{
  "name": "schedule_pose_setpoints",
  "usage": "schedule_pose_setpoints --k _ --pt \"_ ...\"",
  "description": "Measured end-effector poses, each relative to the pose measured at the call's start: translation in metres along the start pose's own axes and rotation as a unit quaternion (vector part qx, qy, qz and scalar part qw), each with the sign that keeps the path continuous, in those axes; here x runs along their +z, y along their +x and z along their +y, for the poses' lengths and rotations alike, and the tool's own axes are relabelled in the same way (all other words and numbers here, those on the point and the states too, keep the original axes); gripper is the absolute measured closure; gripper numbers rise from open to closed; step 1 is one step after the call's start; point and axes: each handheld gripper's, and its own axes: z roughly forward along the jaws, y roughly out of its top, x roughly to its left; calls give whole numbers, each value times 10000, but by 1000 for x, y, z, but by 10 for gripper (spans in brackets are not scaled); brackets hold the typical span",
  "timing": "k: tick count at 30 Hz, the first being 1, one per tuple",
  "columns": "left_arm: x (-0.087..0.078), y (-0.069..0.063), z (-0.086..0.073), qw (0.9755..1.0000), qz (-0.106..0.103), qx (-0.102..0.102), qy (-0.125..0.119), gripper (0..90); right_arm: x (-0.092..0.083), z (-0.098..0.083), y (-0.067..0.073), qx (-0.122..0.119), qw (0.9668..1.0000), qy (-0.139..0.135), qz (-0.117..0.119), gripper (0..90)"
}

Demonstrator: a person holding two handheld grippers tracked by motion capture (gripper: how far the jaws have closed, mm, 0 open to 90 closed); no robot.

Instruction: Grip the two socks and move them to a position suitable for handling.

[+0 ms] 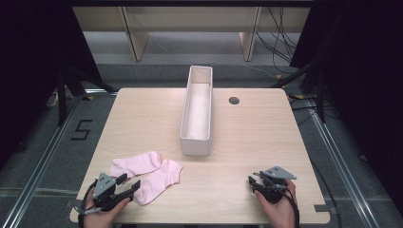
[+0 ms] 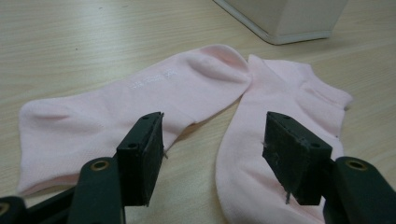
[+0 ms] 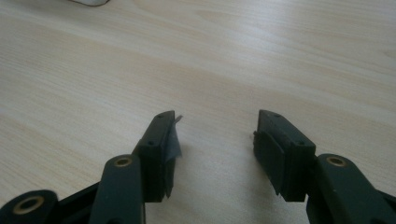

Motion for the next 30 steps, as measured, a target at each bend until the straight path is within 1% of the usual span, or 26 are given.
schedule_pose_setpoints --k 1,2,3,5,6,7,8,10,11,13,14,15,16,17,19,20,21,22,23,24,25,26,27,28,29,30 --pt "0 1 0 10000 -6 30 19 379 1 0 -1 -134 9999 -2 11 480" --pt "0 1 0 10000 -6 30 19 382 1 0 -1 -134 9999 -2 11 480" --pt "0 0 0 10000 30 66 54 385 -1 0 4 130 9999 100 -24 471" --pt "0 0 1 10000 45 67 58 391 -1 0 4 138 9999 96 10 471" --pt "1 0 1 10000 30 65 18 391 1 0 1 -43 9999 4 -97 469" --pt "1 -1 1 10000 57 64 9 399 1 1 -1 -32 9999 71 147 455" --pt "1 -2 0 9999 -23 153 -63 404 1 1 0 67 9998 75 183 444" --pt "-2 -3 -1 9997 -57 244 -20 416 0 1 1 -95 9999 38 -54 441" --pt "-2 -4 -1 9996 -104 245 -50 422 1 1 2 -56 9999 91 -4 440" --pt "-1 -5 1 9995 -145 272 -93 444 2 1 2 -120 9999 43 -19 442" --pt "-3 -9 7 9992 -232 322 -94 462 2 1 2 -143 9999 38 -38 443" --pt "-4 -11 12 9989 -303 365 -32 486 3 0 4 -182 9997 -2 -151 443" --pt "-3 -14 17 9987 -348 371 68 511 3 1 4 -153 9998 76 -118 443" --pt "-2 -16 22 9980 -401 455 179 527 3 2 3 -170 9998 132 -38 443" --pt "0 -18 25 9978 -446 452 190 545 3 2 3 -162 9998 130 -39 443" --pt "8 -23 32 9969 -559 455 327 583 3 2 3 -135 9998 118 0 446" --pt "8 -23 32 9969 -559 455 327 592 3 2 3 -135 9998 118 0 446" --pt "14 -28 37 9951 -632 575 507 602 3 2 3 -150 9998 123 -46 448" --pt "14 -28 37 9951 -632 575 507 603 3 2 3 -150 9998 123 -46 448" --pt "23 -34 41 9912 -698 817 772 607 3 2 2 -191 9997 94 -88 448" --pt "28 -35 41 9898 -718 896 847 614 3 2 2 -189 9997 94 -89 448" --pt "28 -35 41 9898 -718 896 847 616 3 2 2 -189 9997 94 -89 448" --pt "35 -35 43 9837 -699 1170 1174 617 3 2 3 -185 9997 105 -81 448" --pt "35 -35 43 9837 -699 1170 1174 619 3 2 3 -185 9997 105 -81 448" --pt "39 -36 42 9827 -698 1191 1234 620 3 2 3 -189 9997 101 -84 448" --pt "45 -36 39 9819 -681 1128 1363 620 3 2 3 -190 9997 105 -83 448"
